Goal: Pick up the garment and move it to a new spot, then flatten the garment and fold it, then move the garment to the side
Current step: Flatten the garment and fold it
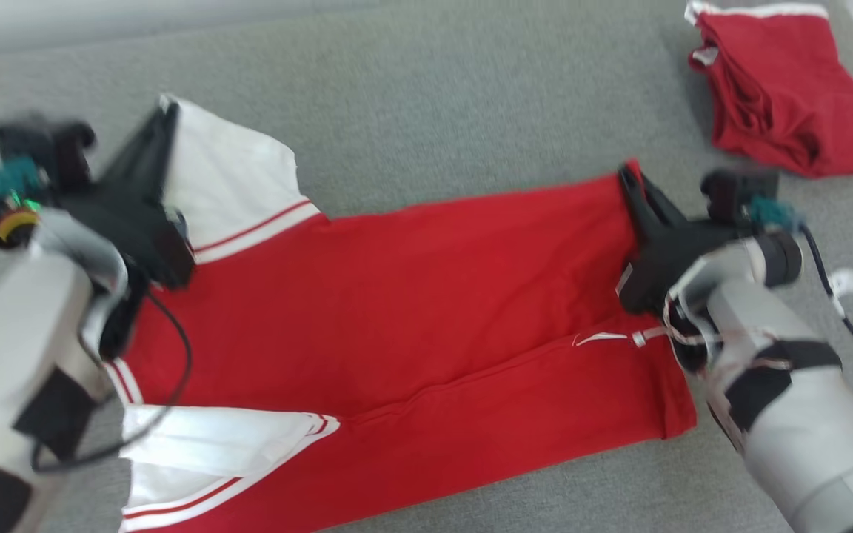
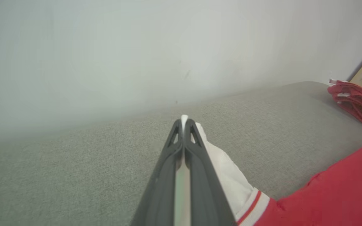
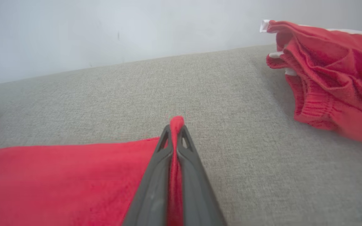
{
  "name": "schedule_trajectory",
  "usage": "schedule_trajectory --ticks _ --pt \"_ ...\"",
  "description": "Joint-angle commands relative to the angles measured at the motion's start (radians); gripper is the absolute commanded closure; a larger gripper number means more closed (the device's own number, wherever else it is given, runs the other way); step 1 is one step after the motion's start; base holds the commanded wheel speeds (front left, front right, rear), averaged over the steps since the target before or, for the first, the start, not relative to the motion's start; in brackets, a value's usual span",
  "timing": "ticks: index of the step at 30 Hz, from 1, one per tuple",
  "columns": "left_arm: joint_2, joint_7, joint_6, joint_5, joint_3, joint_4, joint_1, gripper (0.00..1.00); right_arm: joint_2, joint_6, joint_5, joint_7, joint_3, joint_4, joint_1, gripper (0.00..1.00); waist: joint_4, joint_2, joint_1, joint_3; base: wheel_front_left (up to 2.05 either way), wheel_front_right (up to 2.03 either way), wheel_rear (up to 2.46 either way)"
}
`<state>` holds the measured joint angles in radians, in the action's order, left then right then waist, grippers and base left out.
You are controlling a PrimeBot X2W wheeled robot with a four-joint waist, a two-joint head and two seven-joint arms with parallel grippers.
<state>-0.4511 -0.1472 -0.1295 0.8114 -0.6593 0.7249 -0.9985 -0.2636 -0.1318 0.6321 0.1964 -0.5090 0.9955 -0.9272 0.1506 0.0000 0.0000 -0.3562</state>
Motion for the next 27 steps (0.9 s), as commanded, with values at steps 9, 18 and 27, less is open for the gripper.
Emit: schedule_trajectory --ticks 9,18,27 --pt "-0.044 -0.092 0.038 0.038 0.017 -0.207 0.269 1.00 -0.070 0.003 0.067 0.063 -0.010 -0.105 0.199 1.00 -0.067 0.0000 0.0000 0.125 0.00 0.00 0.00" --pt "-0.073 -0.117 0.131 0.045 0.084 -0.523 0.547 1.00 -0.091 0.003 0.067 0.069 0.094 -0.232 0.360 1.00 -0.106 0.0000 0.0000 0.167 0.00 0.00 0.00" --pt "-0.017 -0.118 0.171 0.012 0.180 -0.683 0.743 1.00 -0.069 0.003 0.012 0.068 0.241 -0.352 0.501 1.00 -0.133 0.0000 0.0000 0.191 0.00 0.00 0.00"
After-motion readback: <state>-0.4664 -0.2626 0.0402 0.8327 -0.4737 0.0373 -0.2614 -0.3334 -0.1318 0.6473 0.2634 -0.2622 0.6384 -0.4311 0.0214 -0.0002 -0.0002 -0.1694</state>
